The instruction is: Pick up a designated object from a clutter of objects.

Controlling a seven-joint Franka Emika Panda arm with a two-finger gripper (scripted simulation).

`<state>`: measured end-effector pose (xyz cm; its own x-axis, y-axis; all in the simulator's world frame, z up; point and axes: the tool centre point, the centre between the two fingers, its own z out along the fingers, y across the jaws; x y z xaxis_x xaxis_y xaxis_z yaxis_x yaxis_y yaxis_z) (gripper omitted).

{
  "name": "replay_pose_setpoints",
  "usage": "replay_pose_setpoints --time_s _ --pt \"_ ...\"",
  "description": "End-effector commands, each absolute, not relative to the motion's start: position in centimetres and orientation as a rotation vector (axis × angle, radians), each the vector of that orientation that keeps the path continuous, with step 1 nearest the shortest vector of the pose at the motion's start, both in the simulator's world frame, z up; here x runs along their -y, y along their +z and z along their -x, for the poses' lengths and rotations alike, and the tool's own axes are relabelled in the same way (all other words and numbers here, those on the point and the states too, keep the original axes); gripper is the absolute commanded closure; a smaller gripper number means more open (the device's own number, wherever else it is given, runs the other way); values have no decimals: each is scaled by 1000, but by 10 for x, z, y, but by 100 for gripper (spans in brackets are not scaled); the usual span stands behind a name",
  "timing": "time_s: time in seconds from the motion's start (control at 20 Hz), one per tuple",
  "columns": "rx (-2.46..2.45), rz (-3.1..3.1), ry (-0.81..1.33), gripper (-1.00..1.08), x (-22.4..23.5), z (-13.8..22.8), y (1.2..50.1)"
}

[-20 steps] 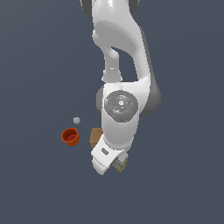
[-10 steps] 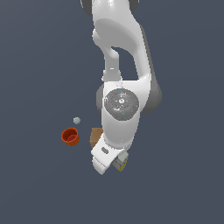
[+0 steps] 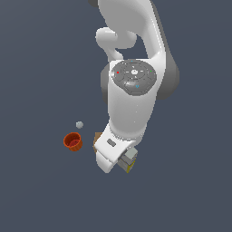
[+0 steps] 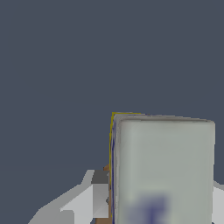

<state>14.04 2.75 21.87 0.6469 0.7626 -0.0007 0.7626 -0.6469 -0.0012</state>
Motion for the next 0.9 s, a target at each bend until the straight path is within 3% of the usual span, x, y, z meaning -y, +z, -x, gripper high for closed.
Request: replay_pose_setpoints --time_s 0.0,0.85 --pt "1320 2850 0 108 -31 -137 244" --pt "1320 2850 0 108 -56 -122 417"
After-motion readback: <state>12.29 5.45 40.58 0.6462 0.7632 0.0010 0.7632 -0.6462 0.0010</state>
